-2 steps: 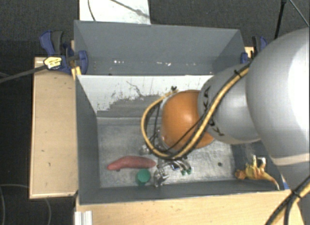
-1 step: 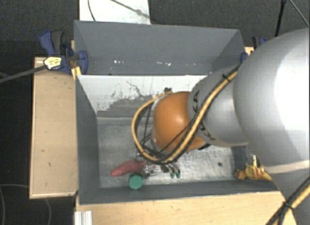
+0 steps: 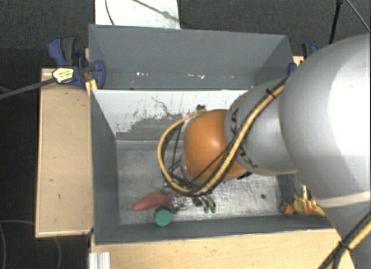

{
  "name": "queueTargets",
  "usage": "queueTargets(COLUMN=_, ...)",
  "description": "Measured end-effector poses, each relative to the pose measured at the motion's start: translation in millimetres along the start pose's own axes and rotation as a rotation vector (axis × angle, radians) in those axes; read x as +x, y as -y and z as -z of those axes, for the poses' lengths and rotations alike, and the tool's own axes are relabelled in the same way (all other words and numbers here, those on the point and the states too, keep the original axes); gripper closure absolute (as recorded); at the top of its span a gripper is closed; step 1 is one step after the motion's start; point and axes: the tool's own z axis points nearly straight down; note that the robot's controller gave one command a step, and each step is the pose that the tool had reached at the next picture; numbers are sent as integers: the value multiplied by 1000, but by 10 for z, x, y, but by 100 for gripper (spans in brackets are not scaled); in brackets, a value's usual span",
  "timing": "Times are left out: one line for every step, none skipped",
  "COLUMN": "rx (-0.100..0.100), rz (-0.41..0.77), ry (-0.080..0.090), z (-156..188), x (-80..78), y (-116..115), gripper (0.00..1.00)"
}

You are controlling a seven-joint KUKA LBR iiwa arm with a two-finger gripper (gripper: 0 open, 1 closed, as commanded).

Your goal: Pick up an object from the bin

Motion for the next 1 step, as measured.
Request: queueTargets(rx=1, rz=37, ry=-5, z=1345, x=-200, y=8, gripper=100)
